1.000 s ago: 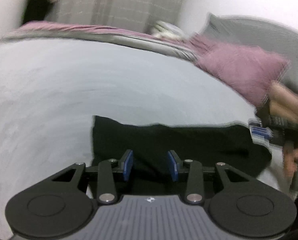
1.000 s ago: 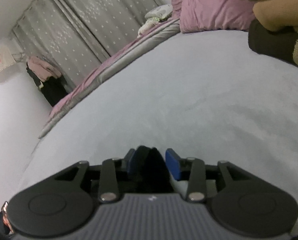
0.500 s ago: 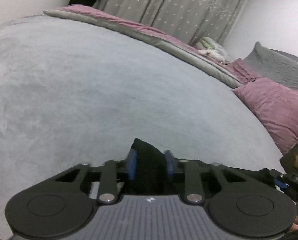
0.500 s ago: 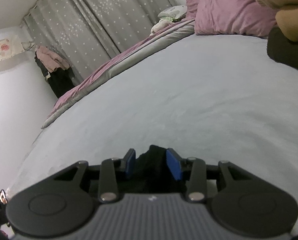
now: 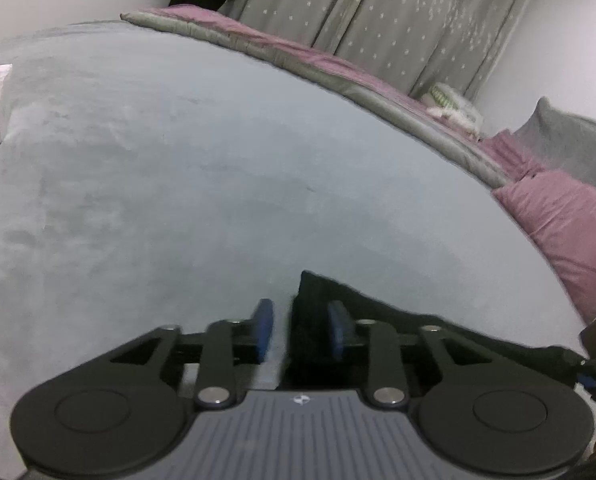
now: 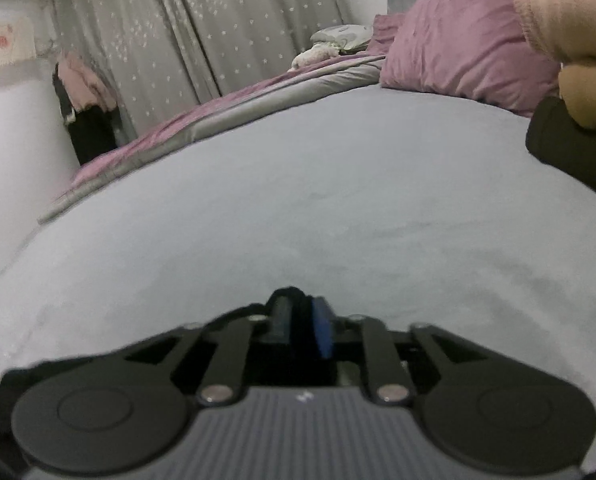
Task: Fold clothes
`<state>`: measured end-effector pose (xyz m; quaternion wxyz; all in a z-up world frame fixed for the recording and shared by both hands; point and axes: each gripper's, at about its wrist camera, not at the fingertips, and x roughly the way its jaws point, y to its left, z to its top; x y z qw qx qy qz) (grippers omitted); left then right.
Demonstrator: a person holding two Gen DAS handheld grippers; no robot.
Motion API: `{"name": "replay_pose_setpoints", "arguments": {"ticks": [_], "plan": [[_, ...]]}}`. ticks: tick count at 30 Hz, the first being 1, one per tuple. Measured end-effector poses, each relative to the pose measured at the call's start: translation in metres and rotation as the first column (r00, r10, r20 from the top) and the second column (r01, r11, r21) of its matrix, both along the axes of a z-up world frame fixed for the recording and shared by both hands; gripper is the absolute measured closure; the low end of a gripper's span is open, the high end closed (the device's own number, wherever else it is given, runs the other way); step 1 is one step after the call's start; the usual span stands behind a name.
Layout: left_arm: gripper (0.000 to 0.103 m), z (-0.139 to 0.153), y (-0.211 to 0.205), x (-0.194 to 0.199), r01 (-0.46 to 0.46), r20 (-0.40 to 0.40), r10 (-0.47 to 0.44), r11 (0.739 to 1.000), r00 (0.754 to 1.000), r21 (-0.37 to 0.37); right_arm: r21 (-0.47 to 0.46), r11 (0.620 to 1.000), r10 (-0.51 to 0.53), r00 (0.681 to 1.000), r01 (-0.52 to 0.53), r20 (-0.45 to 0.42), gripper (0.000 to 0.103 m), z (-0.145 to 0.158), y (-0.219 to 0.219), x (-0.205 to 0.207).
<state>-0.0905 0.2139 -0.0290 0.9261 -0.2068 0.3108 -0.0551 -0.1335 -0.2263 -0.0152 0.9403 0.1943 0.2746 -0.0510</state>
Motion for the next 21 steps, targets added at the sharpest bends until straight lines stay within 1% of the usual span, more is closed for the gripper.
{"name": "replay_pose_setpoints", "arguments": {"ticks": [1,4,6,8,9,10,11,12,14,15,16,18,19,21], "plan": [[0.069,0.003,0.000,-0.003,0.005,0.022,-0.005,1.000,1.000,-0.004,0.009,1.000,0.002,1.000,-0.002,0.010,0.061,0.003,-0.002,-0.002],[0.063,0.014,-0.009,-0.007,0.043,0.091,-0.047,0.998,0.995,0.040,-0.010,0.999,0.049,0.998,-0.048,0.028,0.061,0.013,0.004,-0.011],[0.058,0.023,-0.021,-0.012,0.091,0.131,-0.102,0.992,0.986,0.090,-0.028,0.996,0.085,0.996,-0.084,0.038,0.061,0.020,0.008,-0.018],[0.050,0.028,-0.037,-0.020,0.172,0.167,-0.197,0.973,0.966,0.155,-0.086,0.982,0.174,0.984,-0.169,0.046,0.061,0.026,0.021,-0.025],[0.048,0.029,-0.045,-0.022,0.218,0.175,-0.250,0.958,0.952,0.186,-0.121,0.968,0.226,0.973,-0.219,0.047,0.060,0.028,0.029,-0.030],[0.048,0.030,-0.054,-0.025,0.270,0.175,-0.311,0.937,0.934,0.223,-0.156,0.951,0.277,0.960,-0.267,0.046,0.059,0.031,0.036,-0.034],[0.048,0.028,-0.064,-0.028,0.319,0.163,-0.368,0.910,0.915,0.266,-0.191,0.930,0.328,0.944,-0.314,0.044,0.058,0.034,0.044,-0.038],[0.048,0.026,-0.073,-0.030,0.352,0.146,-0.408,0.886,0.901,0.300,-0.224,0.906,0.376,0.926,-0.360,0.033,0.056,0.034,0.052,-0.040],[0.048,0.020,-0.089,-0.034,0.411,0.110,-0.477,0.835,0.872,0.365,-0.285,0.847,0.465,0.885,-0.448,-0.008,0.056,0.031,0.070,-0.042],[0.048,0.017,-0.095,-0.034,0.427,0.097,-0.497,0.816,0.862,0.390,-0.311,0.823,0.491,0.871,-0.475,-0.031,0.057,0.028,0.078,-0.043],[0.048,0.016,-0.099,-0.034,0.435,0.087,-0.507,0.806,0.858,0.402,-0.335,0.806,0.500,0.864,-0.488,-0.055,0.059,0.024,0.084,-0.043],[0.048,0.012,-0.106,-0.032,0.452,0.068,-0.526,0.784,0.848,0.425,-0.381,0.768,0.517,0.850,-0.514,-0.104,0.060,0.017,0.096,-0.043],[0.048,0.010,-0.109,-0.031,0.460,0.058,-0.535,0.773,0.843,0.437,-0.398,0.756,0.519,0.846,-0.520,-0.119,0.060,0.015,0.102,-0.043],[0.048,0.007,-0.116,-0.034,0.474,0.037,-0.548,0.755,0.836,0.453,-0.404,0.758,0.510,0.852,-0.511,-0.121,0.061,0.013,0.104,-0.043]]}}
